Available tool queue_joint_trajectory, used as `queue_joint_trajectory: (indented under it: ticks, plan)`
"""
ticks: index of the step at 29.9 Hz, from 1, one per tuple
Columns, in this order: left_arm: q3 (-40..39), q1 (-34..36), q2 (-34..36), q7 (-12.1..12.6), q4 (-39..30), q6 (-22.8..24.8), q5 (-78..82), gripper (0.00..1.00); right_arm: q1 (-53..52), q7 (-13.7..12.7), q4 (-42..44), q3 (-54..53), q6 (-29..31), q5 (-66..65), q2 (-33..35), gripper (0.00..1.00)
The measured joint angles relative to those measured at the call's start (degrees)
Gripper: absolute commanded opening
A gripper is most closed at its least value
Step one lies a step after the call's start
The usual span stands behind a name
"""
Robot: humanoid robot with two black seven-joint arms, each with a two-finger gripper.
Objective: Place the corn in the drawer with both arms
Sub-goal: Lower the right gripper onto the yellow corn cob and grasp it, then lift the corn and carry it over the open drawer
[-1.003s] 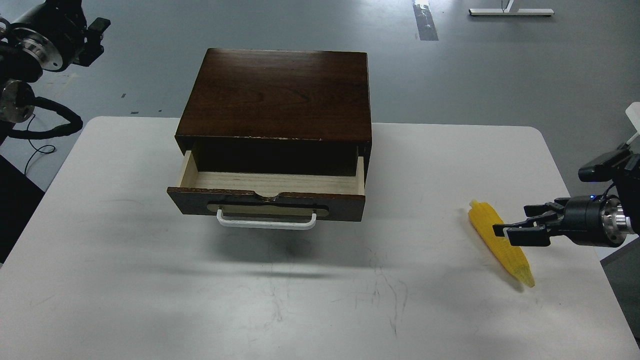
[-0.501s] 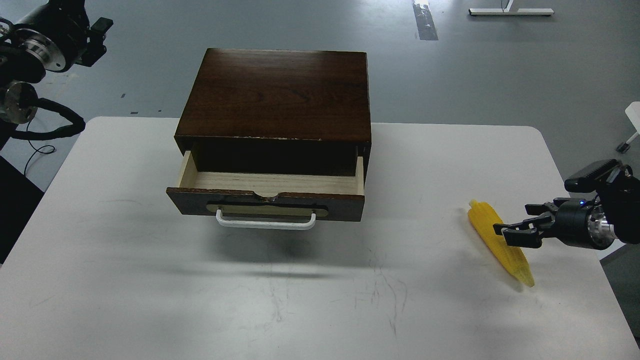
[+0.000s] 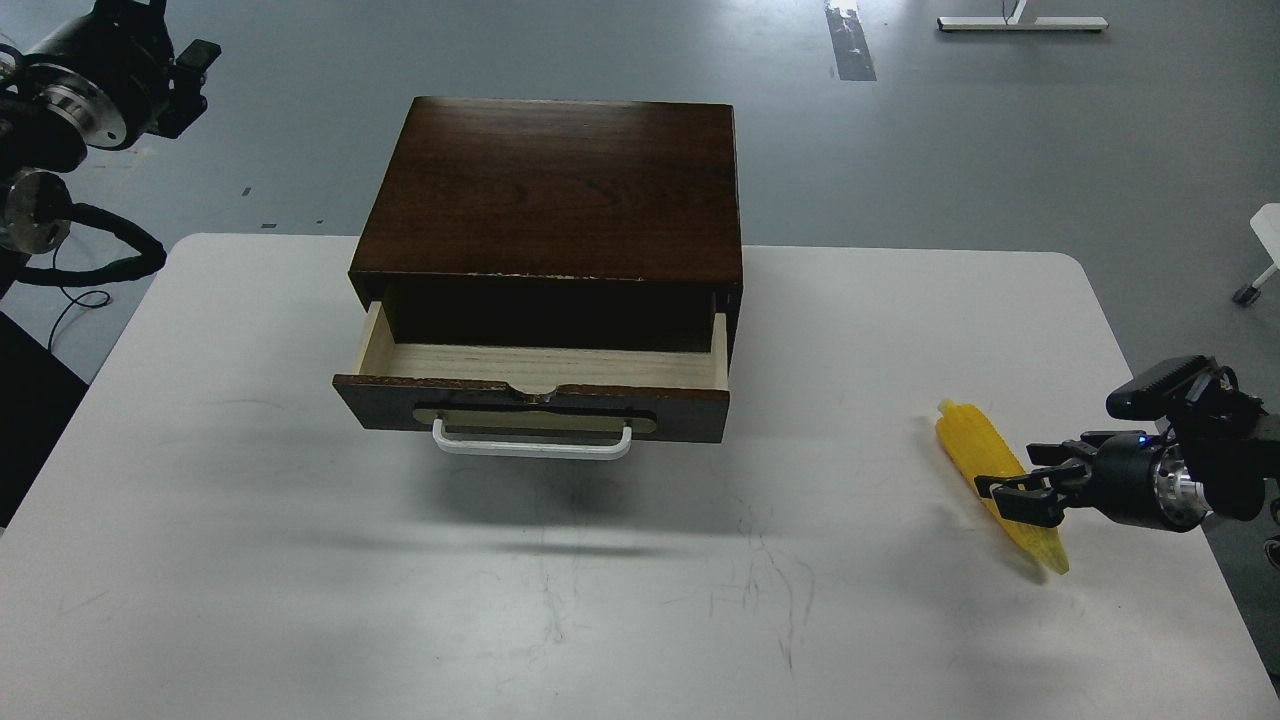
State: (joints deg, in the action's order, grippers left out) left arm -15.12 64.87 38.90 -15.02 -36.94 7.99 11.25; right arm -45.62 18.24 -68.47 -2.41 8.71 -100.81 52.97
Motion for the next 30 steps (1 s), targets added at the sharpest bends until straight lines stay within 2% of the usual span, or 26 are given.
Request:
queue_joint_trajectory:
  ticks: [3,13,17,21,26,30]
  plan:
    - [0.1,0.0,0.1,0.0,0.0,0.0,0.1,0.98,0.0,0.2,0.5,0.0,-2.1,0.1,-0.3,0.01]
    - [0.4,-0.5,0.2,0.0,-0.2,0.0,0.2,0.98,-2.7,0.7,-0.2,-0.8,-5.9,1.1,-0.9,0.0]
    - [0.5,-0.7,0.2,0.0,-0.2,-0.1,0.2,0.98,-7.7,2.2,-0.8,-0.9,-10.0,1.1,-0.5,0.0]
    - [0.5,-0.7,0.3,0.0,-0.2,-0.1,0.3,0.98,-16.9,5.3,-1.5,-0.5,-14.8,0.8,-0.3,0.0]
    - [0.6,-0.7,0.3,0.0,-0.2,-0.1,0.3,0.98,-26.8,8.7,-1.6,-0.4,-16.4,0.4,-1.1,0.0]
    - [0.6,-0.7,0.4,0.0,-0.2,-0.1,0.3,0.98,-32.3,9.7,-1.5,-0.3,-16.6,0.1,-5.5,0.0]
